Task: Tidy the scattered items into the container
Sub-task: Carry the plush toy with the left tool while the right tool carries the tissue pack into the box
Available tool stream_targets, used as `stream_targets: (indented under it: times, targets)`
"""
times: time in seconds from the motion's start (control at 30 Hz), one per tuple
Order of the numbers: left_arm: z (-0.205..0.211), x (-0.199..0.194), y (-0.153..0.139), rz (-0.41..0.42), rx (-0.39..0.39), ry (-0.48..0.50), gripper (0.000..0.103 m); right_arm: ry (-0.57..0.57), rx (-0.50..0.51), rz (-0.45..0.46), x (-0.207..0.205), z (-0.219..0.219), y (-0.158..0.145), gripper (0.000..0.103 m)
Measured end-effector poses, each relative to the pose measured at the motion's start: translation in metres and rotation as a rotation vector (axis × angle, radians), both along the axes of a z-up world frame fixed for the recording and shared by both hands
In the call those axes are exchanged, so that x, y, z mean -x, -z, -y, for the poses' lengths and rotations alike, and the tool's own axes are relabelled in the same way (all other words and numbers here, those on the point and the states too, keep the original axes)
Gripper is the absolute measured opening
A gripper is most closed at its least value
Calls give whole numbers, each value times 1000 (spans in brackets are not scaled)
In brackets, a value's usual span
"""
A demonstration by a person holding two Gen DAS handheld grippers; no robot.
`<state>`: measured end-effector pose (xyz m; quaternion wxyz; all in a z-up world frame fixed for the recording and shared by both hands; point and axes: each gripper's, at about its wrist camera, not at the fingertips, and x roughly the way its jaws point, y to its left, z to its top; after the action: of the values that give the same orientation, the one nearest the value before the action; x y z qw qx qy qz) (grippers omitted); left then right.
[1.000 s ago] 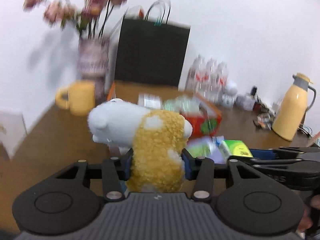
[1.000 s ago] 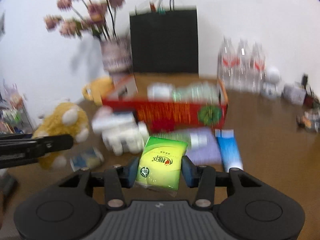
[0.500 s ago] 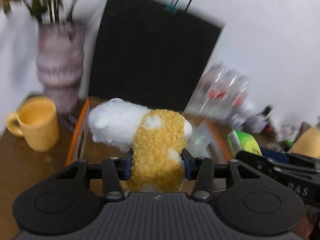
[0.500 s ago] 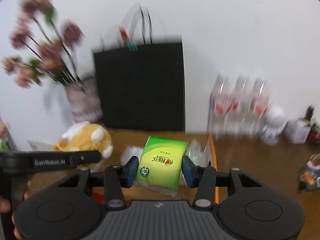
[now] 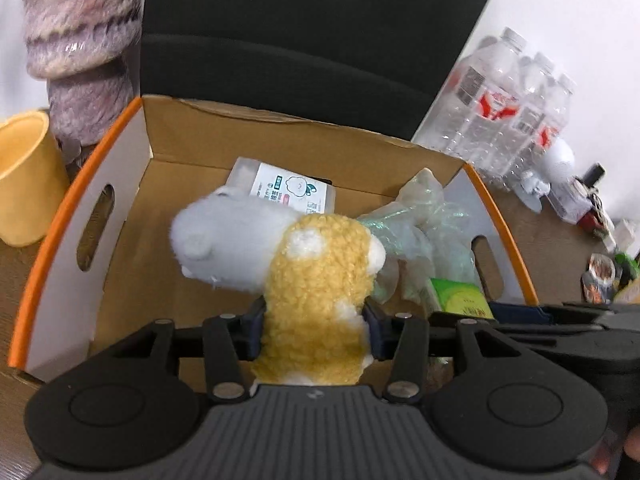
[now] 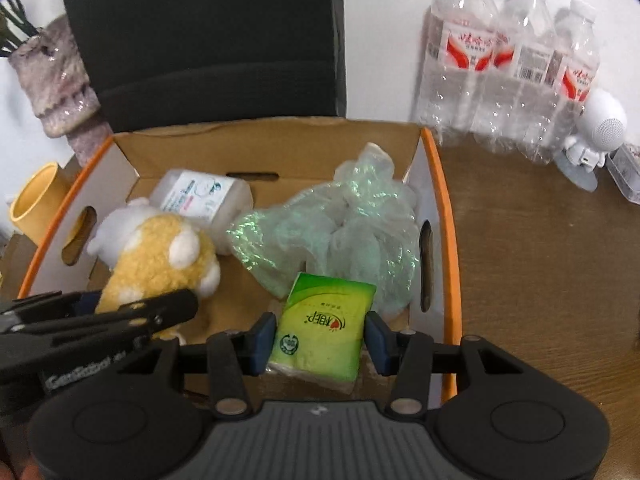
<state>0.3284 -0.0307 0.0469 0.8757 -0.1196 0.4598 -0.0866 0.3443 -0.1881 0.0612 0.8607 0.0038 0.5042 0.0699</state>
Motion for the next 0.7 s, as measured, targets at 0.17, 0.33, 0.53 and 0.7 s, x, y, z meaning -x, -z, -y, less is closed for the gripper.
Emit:
stream_targets:
  times: [0.17, 0.33, 0.53, 0.7]
  targets:
    - [-9, 1, -4, -43, 58, -16, 77, 29, -21, 10, 6, 16, -11, 57]
    - [-15, 8, -16, -57, 106, -10, 79, 22, -34, 2, 13, 23, -16, 67]
    - [-11, 25, -41, -37, 46, 4, 79, 22, -37, -11, 27, 19, -27, 73]
    - [-15, 45, -59, -24, -43, -1, 93, 22, -30, -17, 47, 15, -40, 75]
